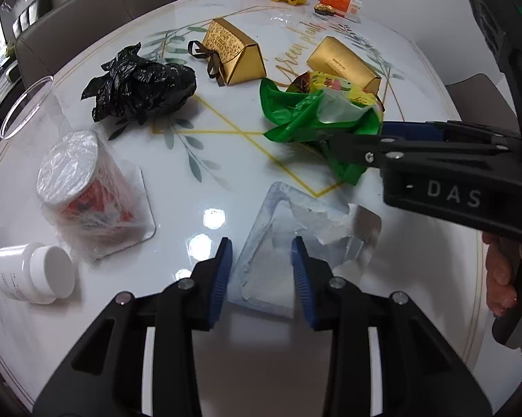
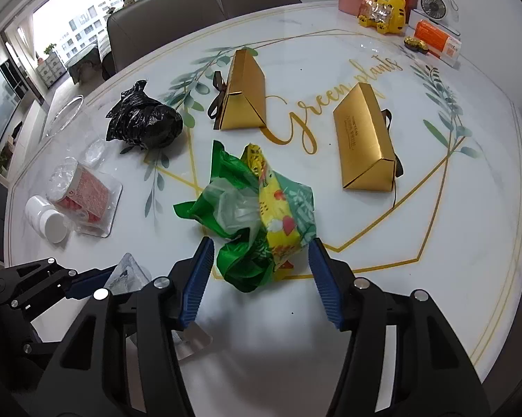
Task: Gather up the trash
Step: 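Grasp the green snack bag with the right tool while the left tool grasps the clear tray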
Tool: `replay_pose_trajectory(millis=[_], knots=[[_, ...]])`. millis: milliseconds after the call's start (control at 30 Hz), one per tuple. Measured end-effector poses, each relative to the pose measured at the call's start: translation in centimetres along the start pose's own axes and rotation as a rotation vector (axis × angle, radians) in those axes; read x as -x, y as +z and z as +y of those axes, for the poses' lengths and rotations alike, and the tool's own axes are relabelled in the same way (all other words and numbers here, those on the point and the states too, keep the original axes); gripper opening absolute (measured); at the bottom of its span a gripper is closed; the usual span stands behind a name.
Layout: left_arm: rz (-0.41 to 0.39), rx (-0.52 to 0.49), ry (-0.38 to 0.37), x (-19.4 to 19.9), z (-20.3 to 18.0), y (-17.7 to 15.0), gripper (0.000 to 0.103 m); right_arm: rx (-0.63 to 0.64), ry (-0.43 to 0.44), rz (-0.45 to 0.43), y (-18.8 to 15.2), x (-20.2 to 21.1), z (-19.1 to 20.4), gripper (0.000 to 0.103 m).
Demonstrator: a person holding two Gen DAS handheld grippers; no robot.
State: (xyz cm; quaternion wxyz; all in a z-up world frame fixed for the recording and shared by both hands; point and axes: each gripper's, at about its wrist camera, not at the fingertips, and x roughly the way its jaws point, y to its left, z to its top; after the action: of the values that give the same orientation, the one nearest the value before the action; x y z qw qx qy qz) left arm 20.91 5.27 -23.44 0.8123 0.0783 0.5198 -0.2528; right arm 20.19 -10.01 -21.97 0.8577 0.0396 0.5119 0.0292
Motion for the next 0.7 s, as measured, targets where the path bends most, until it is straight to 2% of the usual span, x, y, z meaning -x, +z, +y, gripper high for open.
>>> replay_pose_trajectory(millis=[33,100,133,233,700], knots=[[-0.005,0.005,-0.007,0.1,0.0,0.1,0.033,0.003,0.005,0.004,0.0,-0.1,0.1,0.034],[-0.019,0.026,-0.02,0.3,0.3,0.2,0.031,0.01,0.007,0.001,0.1,-0.2,0.2,0.033],[-0.024,0.03,-0.02,0.3,0.4,0.3,0.029,0.015,0.006,-0.002,0.1,0.0,0.2,0.025],[-0.037,0.027,-0.013,0.7,0.5,0.5,0.026,0.02,0.007,-0.011,0.3,0.4,0.3,0.02],[-0.083,0.021,0.004,4.1,1.7,0.2,0.026,-0.007,-0.001,-0.026,-1.0,3.1,1.1,0.018]])
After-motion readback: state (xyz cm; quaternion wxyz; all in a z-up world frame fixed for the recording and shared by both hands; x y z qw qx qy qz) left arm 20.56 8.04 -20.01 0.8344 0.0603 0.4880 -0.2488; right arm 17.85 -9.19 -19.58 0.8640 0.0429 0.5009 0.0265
